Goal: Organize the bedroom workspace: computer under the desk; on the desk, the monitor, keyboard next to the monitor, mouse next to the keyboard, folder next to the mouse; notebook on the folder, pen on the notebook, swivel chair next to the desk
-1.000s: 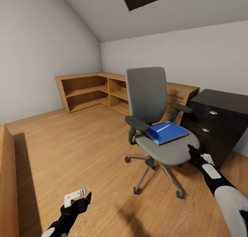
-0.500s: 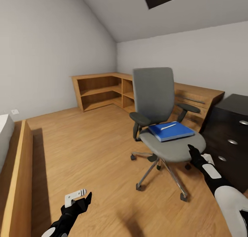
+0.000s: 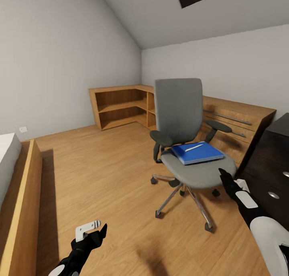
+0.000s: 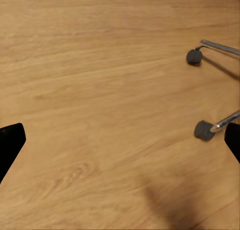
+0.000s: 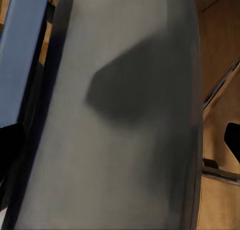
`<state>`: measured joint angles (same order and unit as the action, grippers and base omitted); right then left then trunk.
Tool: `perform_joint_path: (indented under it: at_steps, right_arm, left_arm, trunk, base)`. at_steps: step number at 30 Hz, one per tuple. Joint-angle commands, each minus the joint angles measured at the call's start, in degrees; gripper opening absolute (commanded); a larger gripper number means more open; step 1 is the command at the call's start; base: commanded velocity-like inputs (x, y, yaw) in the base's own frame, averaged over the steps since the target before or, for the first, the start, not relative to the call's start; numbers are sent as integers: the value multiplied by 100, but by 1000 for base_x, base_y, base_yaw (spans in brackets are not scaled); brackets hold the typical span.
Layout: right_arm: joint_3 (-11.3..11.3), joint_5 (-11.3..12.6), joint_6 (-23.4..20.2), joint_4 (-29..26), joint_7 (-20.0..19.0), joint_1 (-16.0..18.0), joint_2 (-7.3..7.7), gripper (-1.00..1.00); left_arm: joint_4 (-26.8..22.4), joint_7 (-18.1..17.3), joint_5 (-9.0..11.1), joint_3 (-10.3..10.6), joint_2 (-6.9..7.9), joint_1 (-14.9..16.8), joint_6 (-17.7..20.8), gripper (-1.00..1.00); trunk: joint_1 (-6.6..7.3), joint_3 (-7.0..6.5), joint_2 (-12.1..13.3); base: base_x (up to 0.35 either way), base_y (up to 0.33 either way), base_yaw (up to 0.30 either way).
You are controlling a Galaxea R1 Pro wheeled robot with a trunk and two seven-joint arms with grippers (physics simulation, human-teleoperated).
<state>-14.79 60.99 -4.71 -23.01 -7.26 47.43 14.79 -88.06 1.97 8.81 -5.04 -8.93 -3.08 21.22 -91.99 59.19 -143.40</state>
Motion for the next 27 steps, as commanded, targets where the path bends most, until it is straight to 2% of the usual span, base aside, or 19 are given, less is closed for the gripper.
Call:
perform_joint_path:
  at_steps: [1, 18, 27]
  right_arm:
    - [-34, 45, -39, -1, -29, 4, -3, 100]
    - [-33, 43, -23, 7, -38, 4, -6, 100]
    - [-27, 43, -21, 7, -38, 4, -11, 100]
  left_arm:
    - [-9, 22, 59, 0, -3, 0, 31, 100]
    - [-2, 19, 62, 3, -9, 0, 31, 100]
    - [-1, 13, 68, 3, -3, 0, 31, 100]
  trunk:
    - [-2, 4, -2]
    - [-2, 4, -2]
    - [-2, 4, -2]
  base:
    - [313, 0, 0]
    - [318, -54, 0]
    - [202, 102, 0]
